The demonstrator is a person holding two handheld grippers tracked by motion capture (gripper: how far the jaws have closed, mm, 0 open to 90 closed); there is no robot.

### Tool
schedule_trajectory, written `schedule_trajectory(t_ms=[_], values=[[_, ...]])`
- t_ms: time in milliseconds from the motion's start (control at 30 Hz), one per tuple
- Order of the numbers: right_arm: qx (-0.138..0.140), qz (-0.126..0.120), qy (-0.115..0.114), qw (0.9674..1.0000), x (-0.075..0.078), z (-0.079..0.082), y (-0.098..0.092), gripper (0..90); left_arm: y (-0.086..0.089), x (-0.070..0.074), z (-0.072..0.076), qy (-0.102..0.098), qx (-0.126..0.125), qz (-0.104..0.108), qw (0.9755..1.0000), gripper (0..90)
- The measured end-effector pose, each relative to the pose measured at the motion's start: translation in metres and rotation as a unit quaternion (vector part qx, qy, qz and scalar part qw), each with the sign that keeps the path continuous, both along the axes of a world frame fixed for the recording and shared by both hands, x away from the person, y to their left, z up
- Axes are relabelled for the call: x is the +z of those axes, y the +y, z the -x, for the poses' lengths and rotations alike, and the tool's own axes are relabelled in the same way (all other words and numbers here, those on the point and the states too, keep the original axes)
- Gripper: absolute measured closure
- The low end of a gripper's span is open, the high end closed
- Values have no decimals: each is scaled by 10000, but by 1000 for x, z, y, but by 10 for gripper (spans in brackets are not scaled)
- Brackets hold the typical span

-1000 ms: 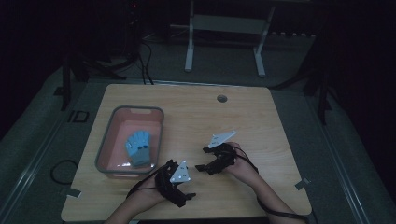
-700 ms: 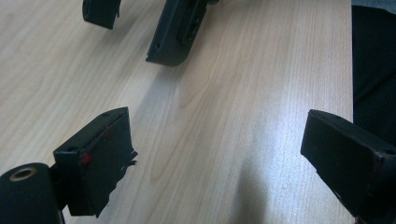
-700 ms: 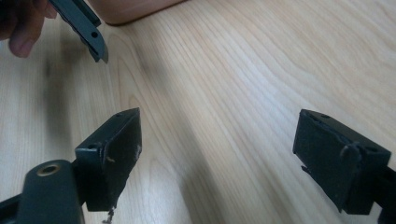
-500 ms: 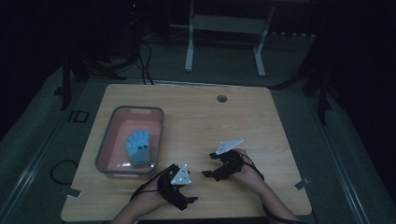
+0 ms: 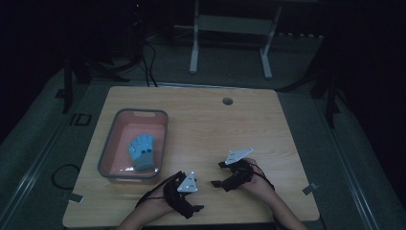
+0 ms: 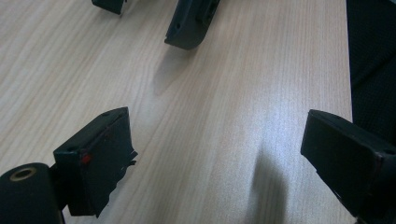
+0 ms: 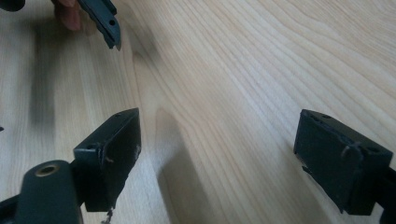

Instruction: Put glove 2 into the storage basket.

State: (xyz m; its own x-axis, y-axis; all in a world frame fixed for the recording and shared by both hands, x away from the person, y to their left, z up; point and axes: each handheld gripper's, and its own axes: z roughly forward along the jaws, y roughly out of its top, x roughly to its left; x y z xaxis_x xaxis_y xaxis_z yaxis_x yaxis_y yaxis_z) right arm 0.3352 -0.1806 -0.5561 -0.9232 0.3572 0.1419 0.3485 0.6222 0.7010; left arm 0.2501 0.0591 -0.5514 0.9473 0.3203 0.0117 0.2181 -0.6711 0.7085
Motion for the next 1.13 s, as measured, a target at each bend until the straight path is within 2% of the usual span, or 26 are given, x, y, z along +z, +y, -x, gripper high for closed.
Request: schedule_trajectory(t_ms=[333, 567, 733, 900, 1133], values=[[-52, -105, -108, 9999, -3, 8, -11, 150, 0, -4, 1, 8, 0, 48, 10000, 93], [-91, -17, -167, 9998, -3, 13, -15, 150, 2, -4, 1, -8, 50, 90, 9999, 93], [-100, 4, -214, 9997, -4, 13, -16, 151, 5, -4, 4, -30, 121, 171, 9998, 93], [-120, -89, -212, 9997, -4, 12, -18, 153, 7, -5, 3, -35, 148, 184, 9997, 93], [-117, -52, -244, 9996, -4, 11, -18, 151, 7, -6, 4, -75, 158, 189, 9997, 93]])
